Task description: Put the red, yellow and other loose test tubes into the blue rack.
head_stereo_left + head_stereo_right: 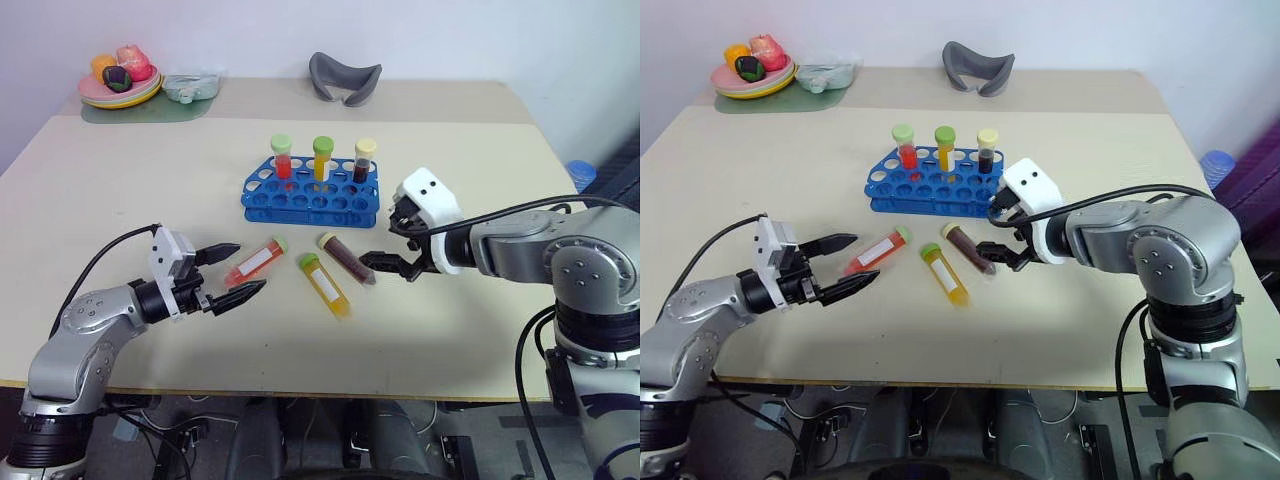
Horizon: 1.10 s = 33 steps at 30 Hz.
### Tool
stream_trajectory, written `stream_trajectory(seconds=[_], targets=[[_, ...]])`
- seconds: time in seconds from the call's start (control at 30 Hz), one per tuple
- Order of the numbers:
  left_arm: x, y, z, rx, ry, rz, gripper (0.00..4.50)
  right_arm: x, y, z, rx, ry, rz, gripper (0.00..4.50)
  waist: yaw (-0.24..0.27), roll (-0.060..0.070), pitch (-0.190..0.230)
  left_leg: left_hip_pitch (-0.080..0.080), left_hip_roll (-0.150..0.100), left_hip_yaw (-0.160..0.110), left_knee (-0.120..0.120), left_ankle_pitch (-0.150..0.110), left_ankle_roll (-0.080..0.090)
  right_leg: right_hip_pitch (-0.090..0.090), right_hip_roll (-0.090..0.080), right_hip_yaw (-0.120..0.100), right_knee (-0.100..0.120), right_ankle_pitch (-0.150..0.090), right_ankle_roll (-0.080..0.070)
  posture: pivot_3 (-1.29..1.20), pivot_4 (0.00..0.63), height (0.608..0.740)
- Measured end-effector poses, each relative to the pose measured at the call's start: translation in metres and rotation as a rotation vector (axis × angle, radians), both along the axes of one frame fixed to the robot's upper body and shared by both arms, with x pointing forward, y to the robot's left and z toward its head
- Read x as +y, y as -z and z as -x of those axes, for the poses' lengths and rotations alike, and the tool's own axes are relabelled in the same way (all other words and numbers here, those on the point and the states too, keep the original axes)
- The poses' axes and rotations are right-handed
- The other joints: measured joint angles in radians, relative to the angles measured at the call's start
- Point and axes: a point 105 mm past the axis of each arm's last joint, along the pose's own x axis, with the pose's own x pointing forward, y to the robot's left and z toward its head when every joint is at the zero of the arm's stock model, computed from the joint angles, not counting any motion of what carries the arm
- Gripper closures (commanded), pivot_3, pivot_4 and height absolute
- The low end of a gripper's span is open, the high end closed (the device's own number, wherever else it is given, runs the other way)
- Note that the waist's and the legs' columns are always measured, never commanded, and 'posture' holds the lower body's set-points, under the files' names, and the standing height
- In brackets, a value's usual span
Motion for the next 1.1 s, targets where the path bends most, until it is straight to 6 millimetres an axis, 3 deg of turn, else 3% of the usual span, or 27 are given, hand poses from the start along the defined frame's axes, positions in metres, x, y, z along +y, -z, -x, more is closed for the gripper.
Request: stream_trajectory(seconds=[0.67,1.1], targets=[[-0.006,0.001,0.006,-0.001,0.046,-0.027,0.03,0.031,0.021,-0.010,0.079,0.008,0.097,0.00,-0.004,0.000,0.000,0.000,0.000,0.000,-0.001,0.000,0.000,0.000,0.000,0.000,0.000,0.000,0.000,0.00,0.150,0.666],[-0.013,0.006,0.009,0.003,0.089,-0.044,0.03,0.030,0.036,-0.023,0.136,0.087,0.200,0.00,-0.010,0.000,0.000,0.000,0.000,0.000,-0.002,0.000,0.000,-0.001,0.000,0.000,0.000,0.000,0.000,0.00,0.150,0.666]])
